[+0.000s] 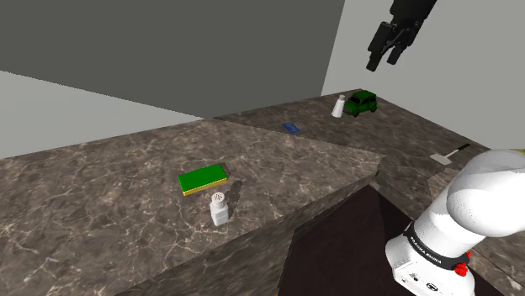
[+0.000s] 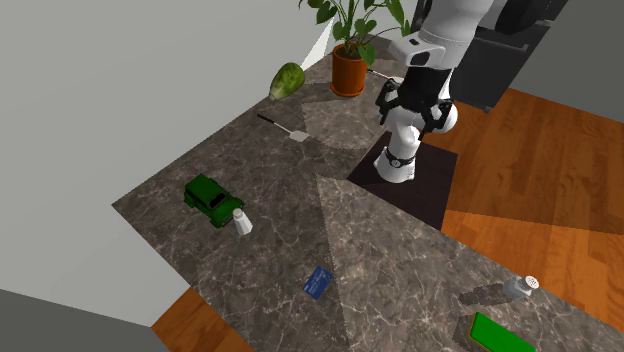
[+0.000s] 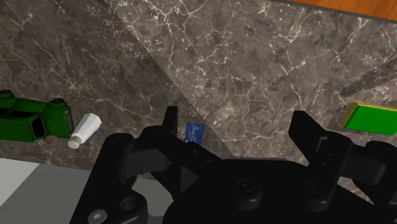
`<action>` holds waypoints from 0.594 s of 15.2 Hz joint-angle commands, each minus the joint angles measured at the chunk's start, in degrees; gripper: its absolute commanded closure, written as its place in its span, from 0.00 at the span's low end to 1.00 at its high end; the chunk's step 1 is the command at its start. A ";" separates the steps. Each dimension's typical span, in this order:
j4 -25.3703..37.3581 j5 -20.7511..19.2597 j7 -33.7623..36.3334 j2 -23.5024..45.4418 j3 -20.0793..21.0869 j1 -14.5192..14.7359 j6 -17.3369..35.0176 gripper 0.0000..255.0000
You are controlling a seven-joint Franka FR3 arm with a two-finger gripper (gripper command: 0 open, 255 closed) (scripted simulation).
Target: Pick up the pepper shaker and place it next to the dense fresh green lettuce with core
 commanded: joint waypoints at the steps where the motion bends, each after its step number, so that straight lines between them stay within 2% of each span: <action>1: 0.00 0.00 0.00 0.00 0.00 0.00 0.00 0.00; 9: 0.85 -2.45 -7.87 10.59 -8.65 -1.72 8.97 0.00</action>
